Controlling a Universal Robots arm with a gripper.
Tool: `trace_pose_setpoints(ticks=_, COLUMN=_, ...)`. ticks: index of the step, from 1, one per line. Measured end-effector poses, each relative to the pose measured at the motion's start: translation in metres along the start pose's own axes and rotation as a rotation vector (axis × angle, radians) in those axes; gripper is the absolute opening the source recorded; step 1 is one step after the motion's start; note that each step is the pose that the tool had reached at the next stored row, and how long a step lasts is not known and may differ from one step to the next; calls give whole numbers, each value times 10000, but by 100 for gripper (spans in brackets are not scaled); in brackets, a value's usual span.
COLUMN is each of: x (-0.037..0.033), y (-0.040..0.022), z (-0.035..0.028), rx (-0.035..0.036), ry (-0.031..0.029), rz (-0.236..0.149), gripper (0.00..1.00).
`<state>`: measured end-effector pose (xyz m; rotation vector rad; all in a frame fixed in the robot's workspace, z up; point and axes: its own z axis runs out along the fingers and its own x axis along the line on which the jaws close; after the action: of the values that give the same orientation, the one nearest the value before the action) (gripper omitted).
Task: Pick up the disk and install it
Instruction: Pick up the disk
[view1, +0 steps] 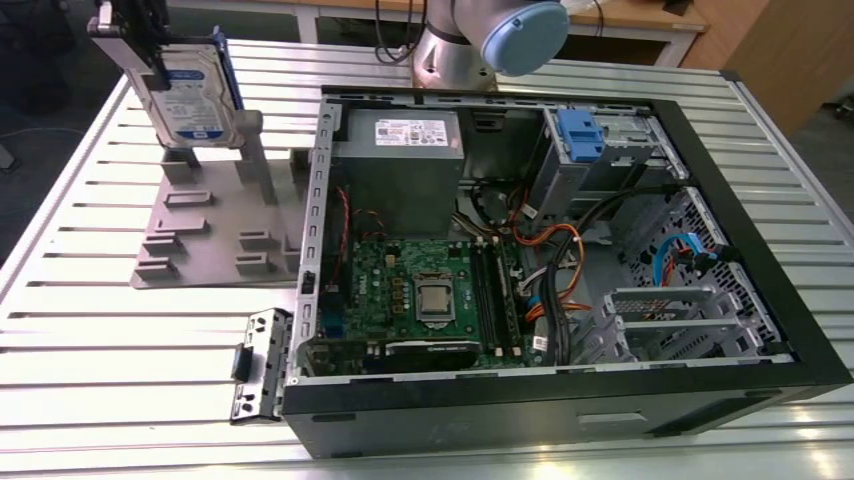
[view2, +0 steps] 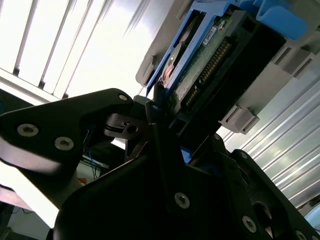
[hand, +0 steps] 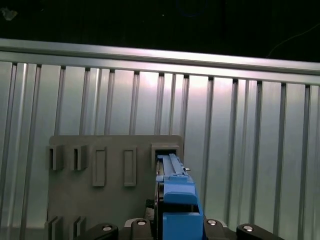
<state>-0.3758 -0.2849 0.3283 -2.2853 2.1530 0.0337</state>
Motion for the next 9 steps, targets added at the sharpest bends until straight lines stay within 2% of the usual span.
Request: trace_pose_setpoints(ticks=9, x=-2, y=1, z=-109, rx=0, ry=0, rz=0, gripper=36)
